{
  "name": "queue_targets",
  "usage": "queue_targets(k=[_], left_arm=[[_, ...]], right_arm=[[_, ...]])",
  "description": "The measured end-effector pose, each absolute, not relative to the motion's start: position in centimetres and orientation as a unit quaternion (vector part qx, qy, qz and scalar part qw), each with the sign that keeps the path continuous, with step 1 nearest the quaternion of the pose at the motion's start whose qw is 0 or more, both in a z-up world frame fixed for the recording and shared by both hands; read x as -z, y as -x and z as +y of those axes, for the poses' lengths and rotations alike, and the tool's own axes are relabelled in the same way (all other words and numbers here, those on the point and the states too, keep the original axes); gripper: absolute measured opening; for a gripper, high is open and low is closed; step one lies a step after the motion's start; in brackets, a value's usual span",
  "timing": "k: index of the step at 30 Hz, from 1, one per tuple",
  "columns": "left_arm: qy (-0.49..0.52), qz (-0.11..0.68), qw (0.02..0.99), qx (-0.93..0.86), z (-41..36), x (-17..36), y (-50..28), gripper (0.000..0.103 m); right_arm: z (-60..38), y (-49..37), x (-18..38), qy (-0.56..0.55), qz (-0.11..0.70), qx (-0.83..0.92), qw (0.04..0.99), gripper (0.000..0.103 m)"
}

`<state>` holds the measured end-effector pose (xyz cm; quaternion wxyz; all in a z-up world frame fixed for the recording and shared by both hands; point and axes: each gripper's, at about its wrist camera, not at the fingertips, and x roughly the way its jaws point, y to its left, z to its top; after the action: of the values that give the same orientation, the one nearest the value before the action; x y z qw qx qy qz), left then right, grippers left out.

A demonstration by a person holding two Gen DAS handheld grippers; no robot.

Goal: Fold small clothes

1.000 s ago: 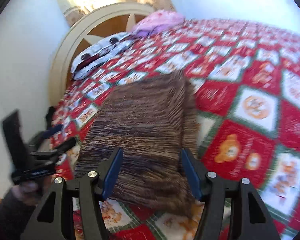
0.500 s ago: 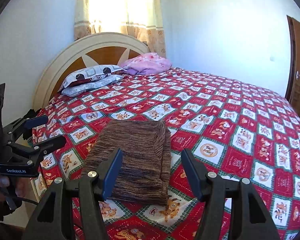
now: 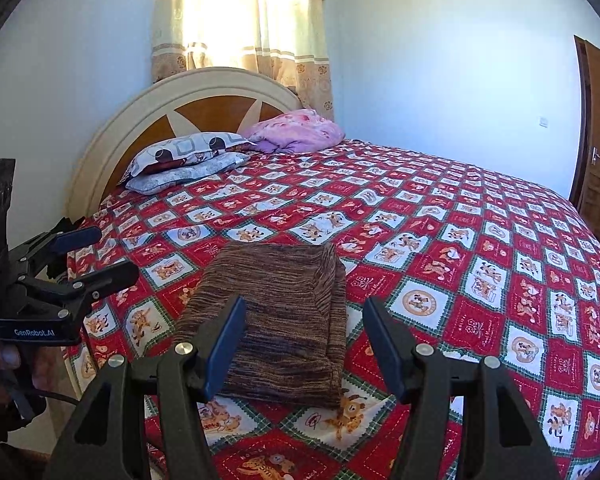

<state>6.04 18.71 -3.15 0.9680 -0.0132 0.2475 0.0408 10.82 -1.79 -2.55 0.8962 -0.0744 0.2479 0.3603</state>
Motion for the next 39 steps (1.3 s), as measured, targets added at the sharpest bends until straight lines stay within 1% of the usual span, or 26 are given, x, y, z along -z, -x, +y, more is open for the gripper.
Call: queue_targets(k=[39], left_arm=[[0.013,0.248,0.968,-0.045,18.78,3.05,-6.0,0.103]], right_arm=[[-1.83,-10.08,2.35,0.069,0.24,-0.359,0.899,0.063]])
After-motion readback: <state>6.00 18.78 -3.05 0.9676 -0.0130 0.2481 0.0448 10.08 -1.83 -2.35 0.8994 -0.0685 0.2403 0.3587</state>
